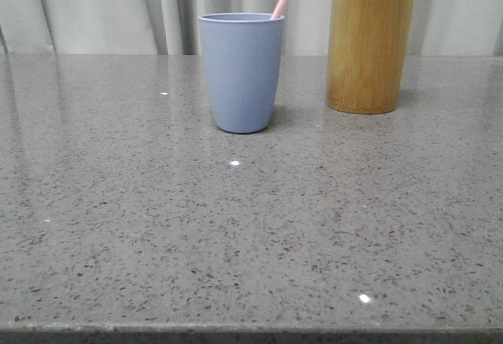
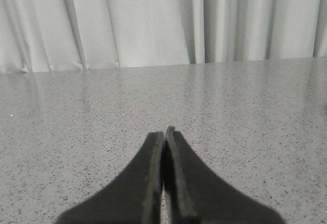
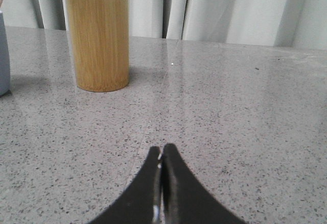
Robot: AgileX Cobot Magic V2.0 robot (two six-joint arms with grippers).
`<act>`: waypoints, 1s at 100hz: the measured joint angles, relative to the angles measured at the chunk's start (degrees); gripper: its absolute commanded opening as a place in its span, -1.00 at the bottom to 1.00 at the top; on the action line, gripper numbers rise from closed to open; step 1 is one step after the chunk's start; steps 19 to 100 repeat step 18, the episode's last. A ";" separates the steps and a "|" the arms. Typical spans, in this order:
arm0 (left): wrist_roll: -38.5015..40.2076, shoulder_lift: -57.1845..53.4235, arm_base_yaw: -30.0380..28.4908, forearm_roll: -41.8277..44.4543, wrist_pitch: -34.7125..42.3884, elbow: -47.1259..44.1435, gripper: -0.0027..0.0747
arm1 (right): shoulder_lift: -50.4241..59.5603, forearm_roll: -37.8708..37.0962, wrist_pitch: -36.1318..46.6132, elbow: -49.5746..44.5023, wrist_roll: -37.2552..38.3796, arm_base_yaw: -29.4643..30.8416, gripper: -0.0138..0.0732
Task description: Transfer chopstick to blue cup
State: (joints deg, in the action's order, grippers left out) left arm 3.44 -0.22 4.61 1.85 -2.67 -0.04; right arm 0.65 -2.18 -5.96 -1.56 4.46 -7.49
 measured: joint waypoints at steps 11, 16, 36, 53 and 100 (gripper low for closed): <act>0.00 0.00 0.00 0.00 0.00 0.00 -0.98 | 0.00 0.00 0.00 0.00 0.00 0.00 -0.96; 0.00 0.00 0.00 0.00 0.00 0.00 -0.98 | 0.00 0.00 0.00 0.00 0.00 0.00 -0.96; 0.00 0.00 0.00 0.00 0.00 0.00 -0.98 | 0.00 0.00 0.00 0.00 0.00 0.00 -0.96; 0.00 0.00 0.00 0.00 0.00 0.00 -0.98 | 0.00 0.00 0.00 0.00 0.00 0.00 -0.96; 0.00 0.00 0.00 0.00 0.00 0.00 -0.98 | 0.00 0.00 0.00 0.00 0.00 0.00 -0.96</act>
